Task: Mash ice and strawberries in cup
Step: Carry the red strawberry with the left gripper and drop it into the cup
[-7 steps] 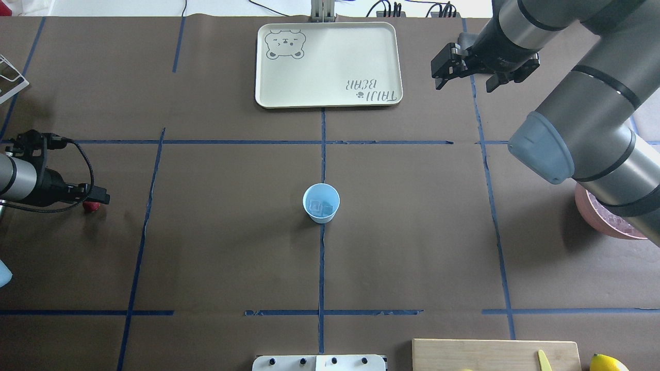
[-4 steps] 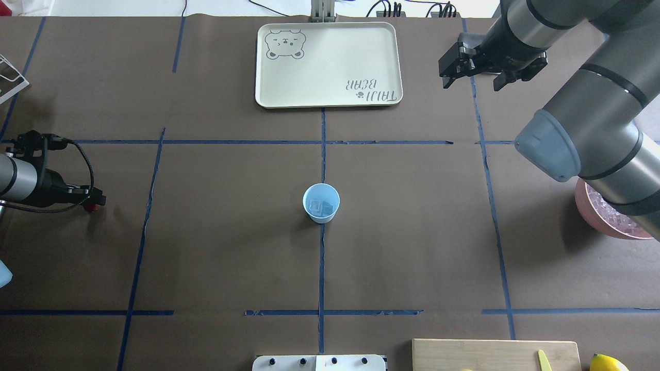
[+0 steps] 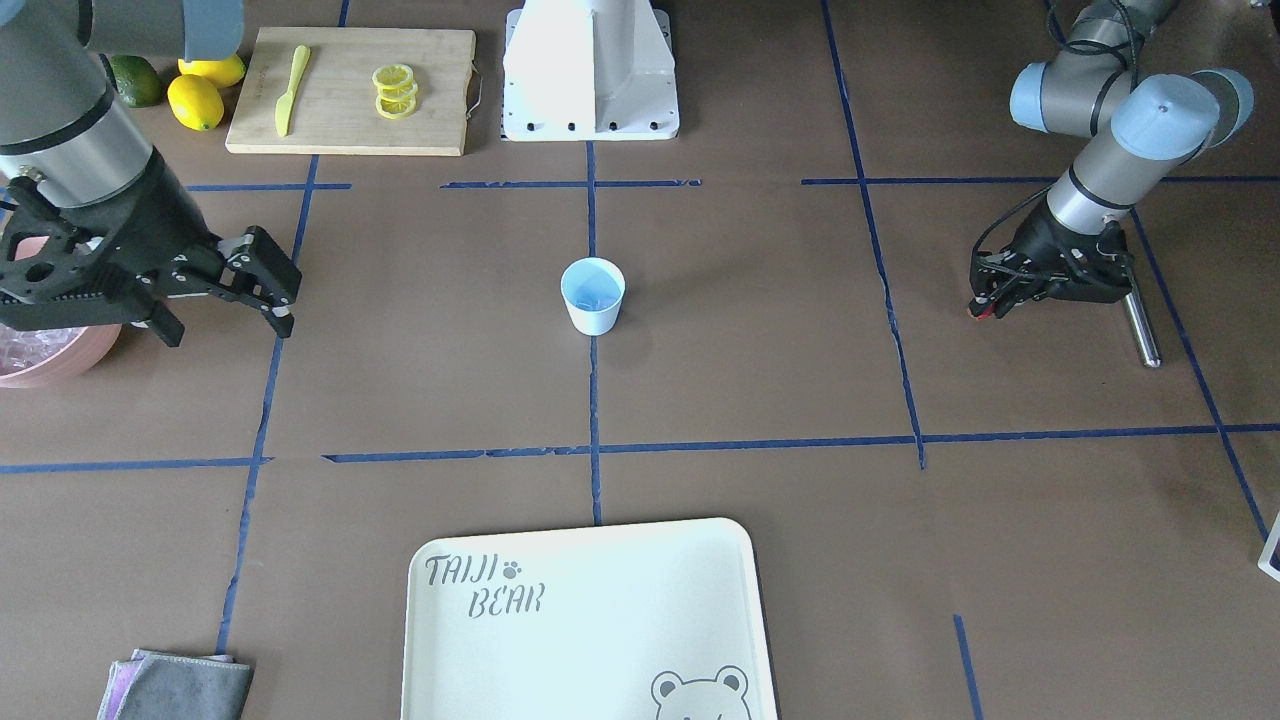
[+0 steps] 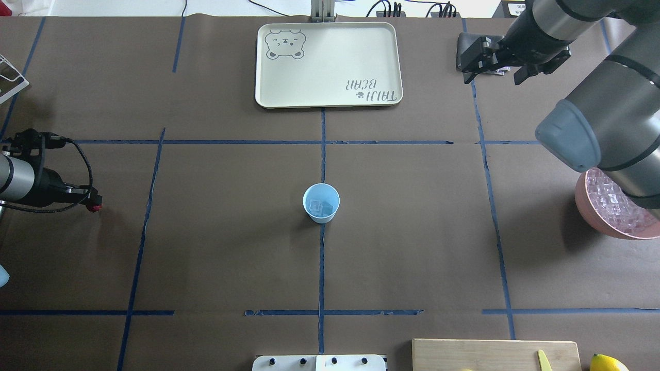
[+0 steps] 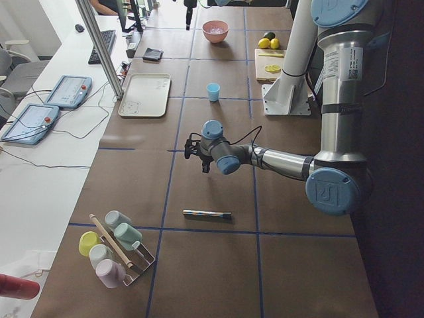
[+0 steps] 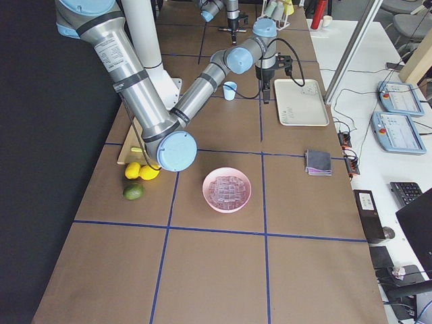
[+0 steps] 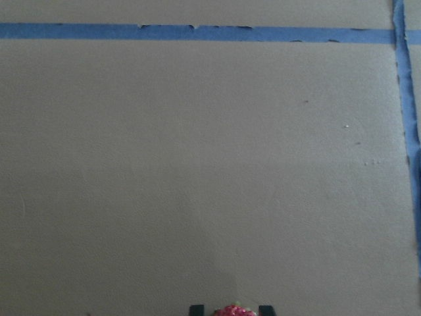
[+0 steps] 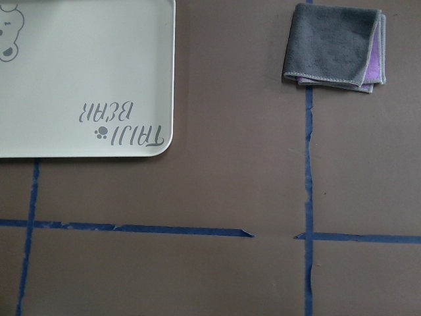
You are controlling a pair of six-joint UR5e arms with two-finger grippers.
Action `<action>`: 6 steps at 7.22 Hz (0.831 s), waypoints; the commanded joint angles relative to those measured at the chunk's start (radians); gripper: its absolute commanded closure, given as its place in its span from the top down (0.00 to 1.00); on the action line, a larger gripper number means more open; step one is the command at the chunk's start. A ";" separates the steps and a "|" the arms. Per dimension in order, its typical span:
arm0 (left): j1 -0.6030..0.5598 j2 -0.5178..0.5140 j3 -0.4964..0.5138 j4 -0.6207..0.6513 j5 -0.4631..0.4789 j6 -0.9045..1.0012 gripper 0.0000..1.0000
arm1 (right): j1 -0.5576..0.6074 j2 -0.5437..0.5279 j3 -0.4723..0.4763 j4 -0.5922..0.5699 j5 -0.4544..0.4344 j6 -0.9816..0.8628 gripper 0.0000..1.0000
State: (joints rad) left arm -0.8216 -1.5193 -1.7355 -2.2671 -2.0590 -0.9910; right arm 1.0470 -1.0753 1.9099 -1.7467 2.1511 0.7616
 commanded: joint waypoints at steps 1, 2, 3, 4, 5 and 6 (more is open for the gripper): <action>0.010 -0.027 -0.213 0.290 -0.004 -0.005 0.00 | 0.153 -0.160 -0.005 0.009 0.081 -0.294 1.00; 0.010 -0.112 -0.270 0.426 -0.022 -0.011 0.00 | 0.222 -0.246 -0.009 0.009 0.090 -0.443 0.99; 0.015 -0.269 -0.262 0.540 -0.054 -0.100 0.00 | 0.293 -0.303 -0.024 0.009 0.092 -0.559 0.99; 0.060 -0.430 -0.245 0.640 -0.053 -0.197 0.00 | 0.358 -0.371 -0.032 0.010 0.117 -0.659 0.99; 0.114 -0.593 -0.172 0.676 -0.049 -0.307 0.00 | 0.408 -0.440 -0.047 0.071 0.154 -0.701 1.00; 0.125 -0.751 -0.050 0.664 -0.047 -0.415 0.00 | 0.453 -0.504 -0.116 0.202 0.220 -0.718 0.99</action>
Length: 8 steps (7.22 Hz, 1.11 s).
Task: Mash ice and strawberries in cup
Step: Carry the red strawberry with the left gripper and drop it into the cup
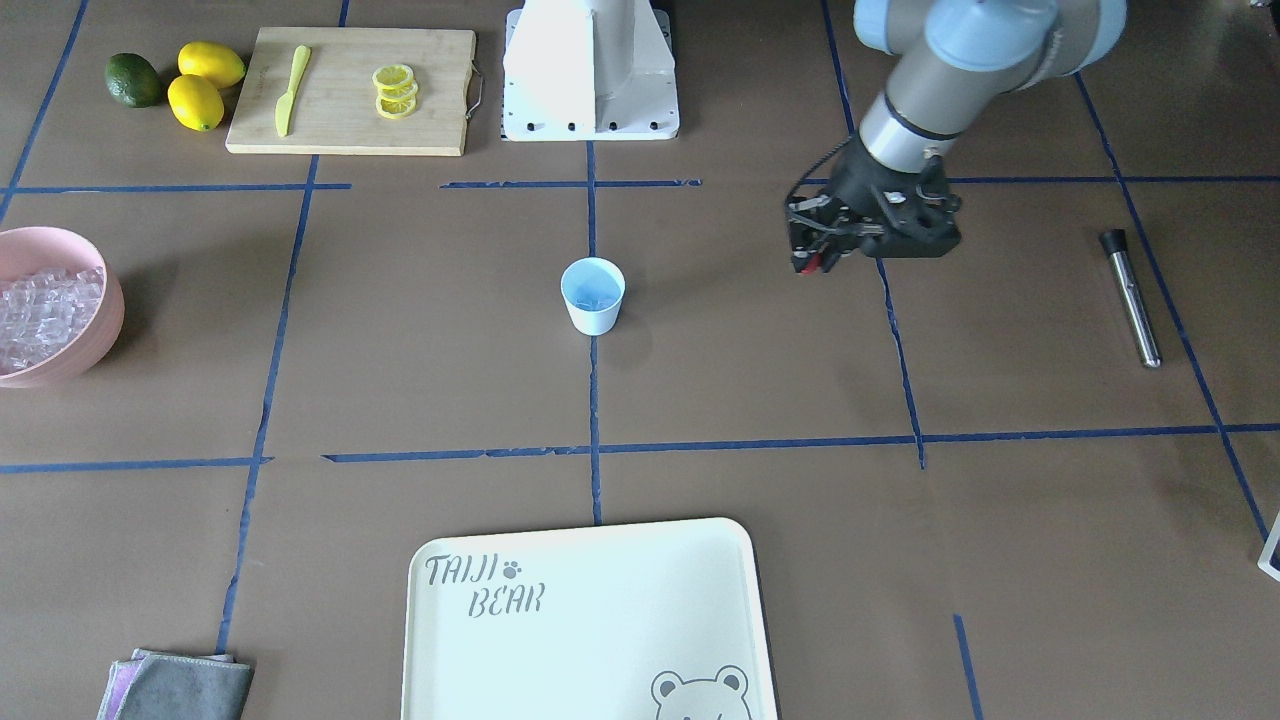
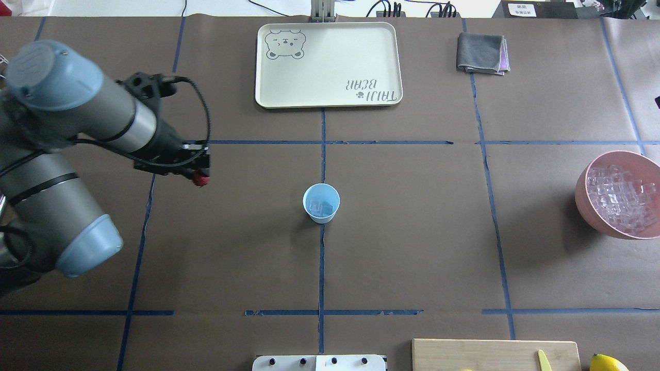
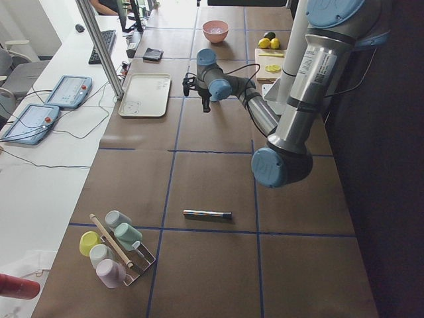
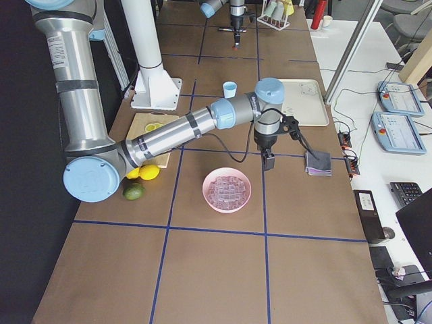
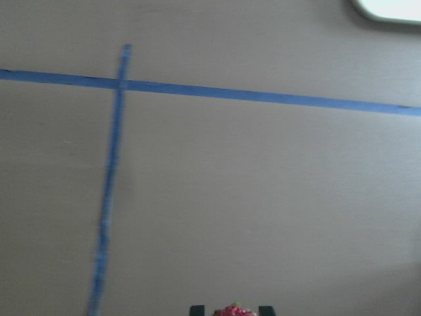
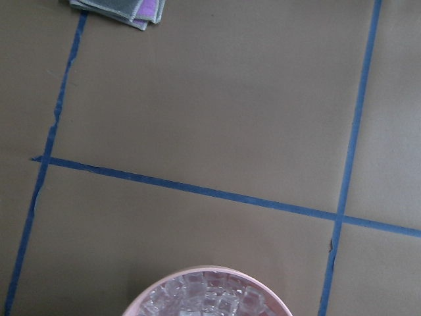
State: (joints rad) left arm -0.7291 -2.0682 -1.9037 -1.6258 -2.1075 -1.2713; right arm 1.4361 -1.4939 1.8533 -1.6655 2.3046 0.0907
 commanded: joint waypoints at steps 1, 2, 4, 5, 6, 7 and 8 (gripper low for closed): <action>0.063 -0.276 0.191 0.021 0.006 -0.152 0.00 | 0.101 -0.088 -0.131 0.183 0.140 -0.058 0.99; 0.100 -0.298 0.222 -0.015 0.038 -0.170 0.00 | 0.101 -0.086 -0.141 0.185 0.150 -0.058 1.00; 0.164 -0.297 0.239 -0.043 0.078 -0.189 0.00 | 0.101 -0.089 -0.144 0.184 0.145 -0.055 0.99; 0.172 -0.299 0.247 -0.045 0.090 -0.189 0.00 | 0.101 -0.091 -0.144 0.184 0.147 -0.054 1.00; 0.172 -0.300 0.261 -0.064 0.096 -0.187 0.00 | 0.101 -0.091 -0.143 0.185 0.148 -0.054 0.99; 0.172 -0.299 0.268 -0.075 0.096 -0.186 0.00 | 0.101 -0.091 -0.143 0.185 0.148 -0.052 0.99; 0.172 -0.299 0.279 -0.077 0.096 -0.183 0.03 | 0.101 -0.091 -0.143 0.185 0.148 -0.054 0.99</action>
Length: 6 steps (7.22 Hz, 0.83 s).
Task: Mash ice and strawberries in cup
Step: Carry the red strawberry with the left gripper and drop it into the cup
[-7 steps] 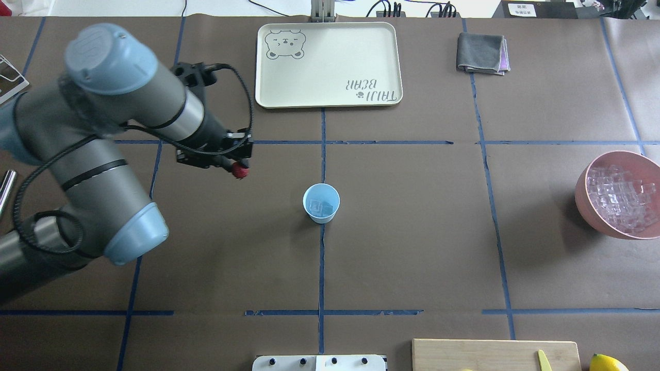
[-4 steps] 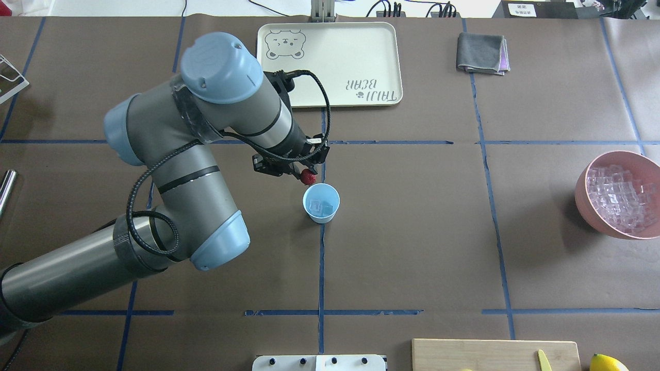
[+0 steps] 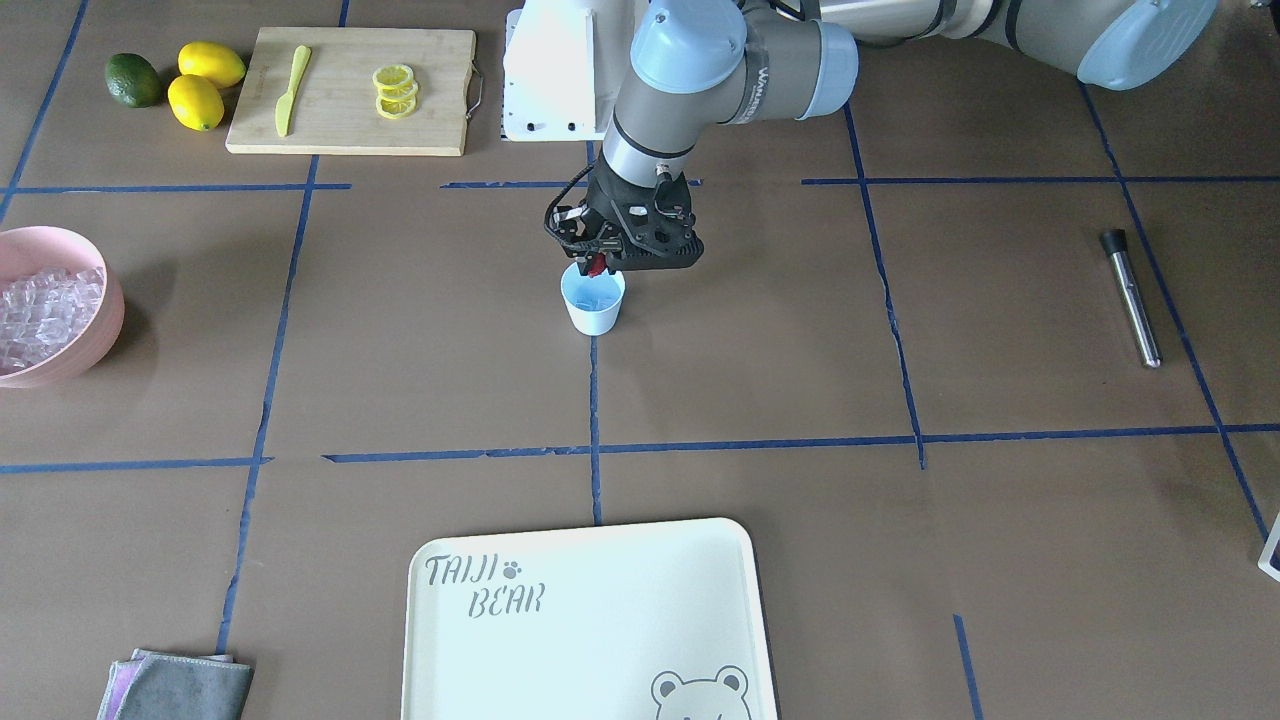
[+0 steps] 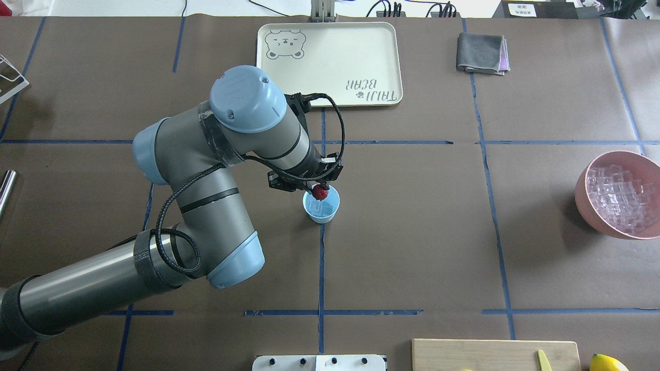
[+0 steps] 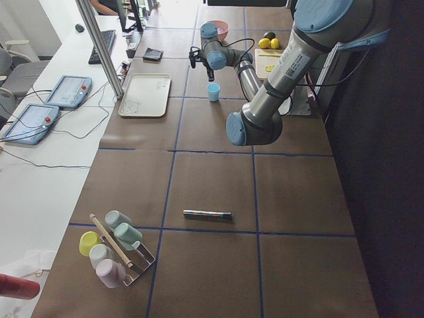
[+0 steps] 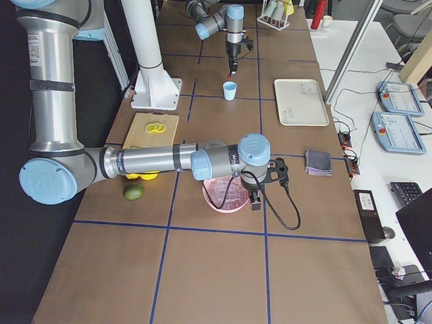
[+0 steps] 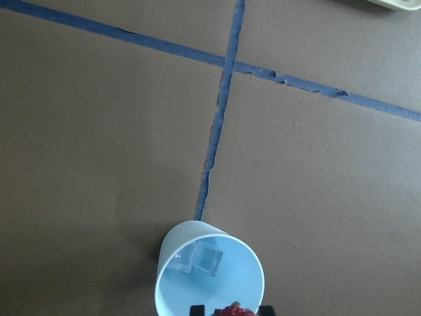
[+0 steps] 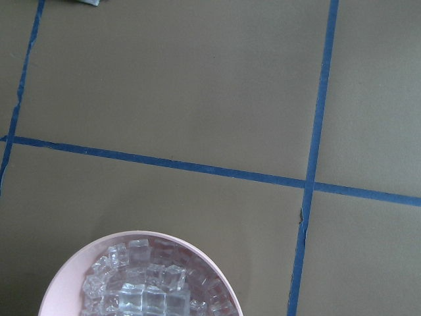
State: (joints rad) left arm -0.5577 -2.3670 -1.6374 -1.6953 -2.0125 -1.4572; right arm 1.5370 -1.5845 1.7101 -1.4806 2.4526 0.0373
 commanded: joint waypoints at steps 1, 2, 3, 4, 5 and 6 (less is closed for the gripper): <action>0.001 0.000 0.016 -0.009 0.001 0.006 0.37 | 0.000 0.000 -0.001 0.000 0.000 0.000 1.00; 0.001 0.000 0.019 -0.009 0.001 0.033 0.99 | 0.000 0.000 -0.001 0.000 0.000 0.000 0.99; 0.001 0.006 0.019 -0.026 0.001 0.043 1.00 | 0.000 0.000 -0.001 -0.001 0.000 0.000 1.00; 0.005 0.011 0.027 -0.053 0.003 0.044 1.00 | 0.000 0.000 -0.001 0.000 0.000 0.000 0.99; 0.005 0.011 0.028 -0.055 0.003 0.049 1.00 | 0.000 0.000 -0.001 -0.001 -0.001 -0.004 0.99; 0.004 0.009 0.025 -0.052 0.003 0.049 1.00 | 0.000 0.000 -0.016 -0.001 0.000 -0.005 0.99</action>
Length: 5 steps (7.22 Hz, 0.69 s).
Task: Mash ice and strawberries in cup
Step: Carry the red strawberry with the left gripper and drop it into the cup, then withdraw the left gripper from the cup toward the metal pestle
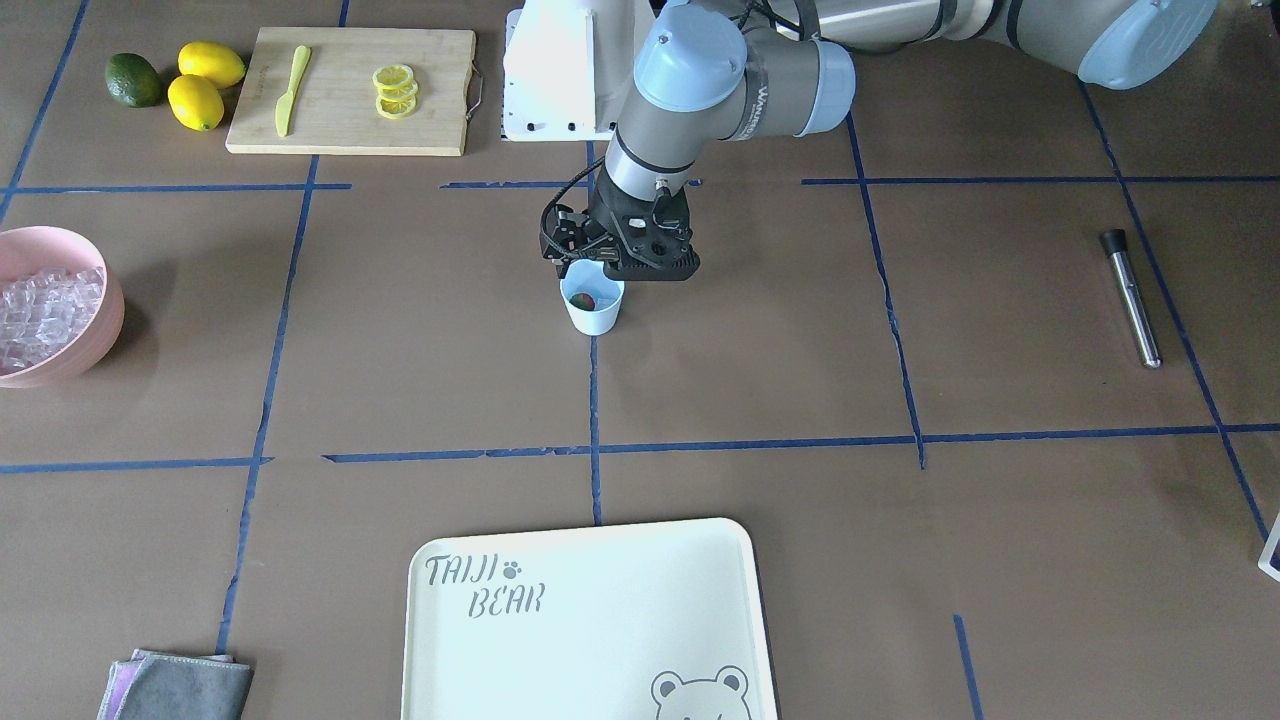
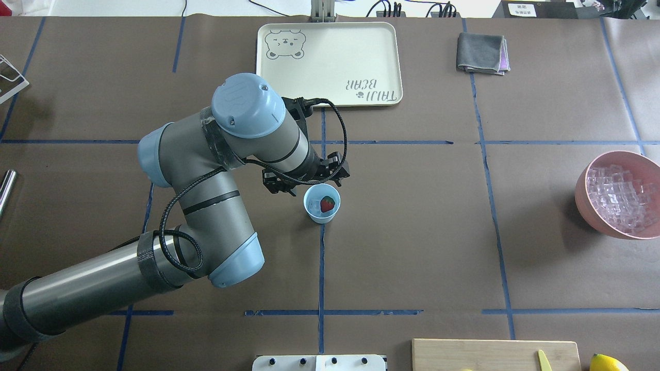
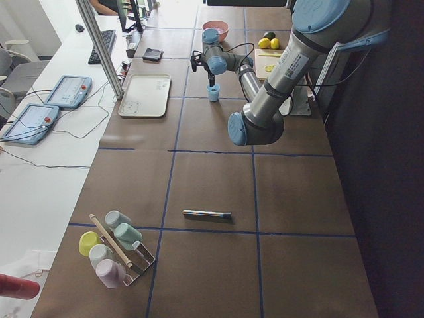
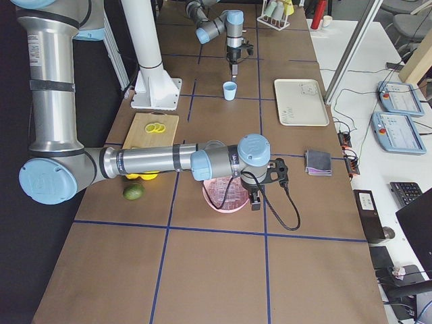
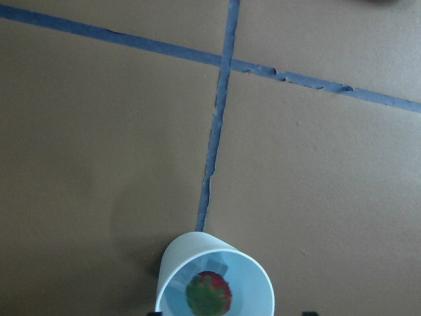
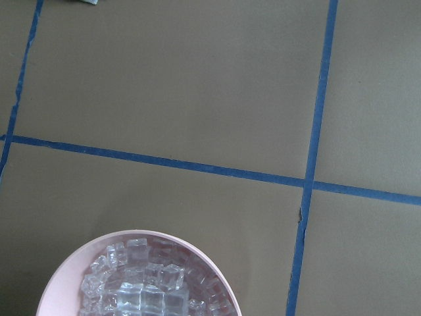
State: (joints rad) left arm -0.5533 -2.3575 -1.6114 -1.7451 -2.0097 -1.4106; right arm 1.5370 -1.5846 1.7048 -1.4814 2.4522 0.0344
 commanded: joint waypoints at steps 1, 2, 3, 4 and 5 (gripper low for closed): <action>-0.010 0.001 -0.007 0.010 -0.006 0.027 1.00 | 0.000 0.000 -0.031 0.001 0.001 -0.007 0.99; -0.035 0.001 -0.016 0.074 -0.012 0.083 1.00 | 0.000 -0.001 -0.048 0.001 -0.001 -0.039 1.00; -0.071 0.003 -0.042 0.154 -0.045 0.149 1.00 | 0.000 -0.005 -0.059 0.003 -0.011 -0.065 1.00; -0.104 0.058 -0.097 0.191 -0.072 0.197 1.00 | 0.000 -0.011 -0.068 0.003 -0.053 -0.071 0.99; -0.141 0.139 -0.157 0.191 -0.076 0.267 1.00 | 0.021 -0.011 -0.082 0.001 -0.070 -0.115 0.99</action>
State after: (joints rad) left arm -0.6514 -2.2969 -1.7027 -1.5773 -2.0704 -1.2208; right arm 1.5426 -1.5930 1.6387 -1.4793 2.4100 -0.0410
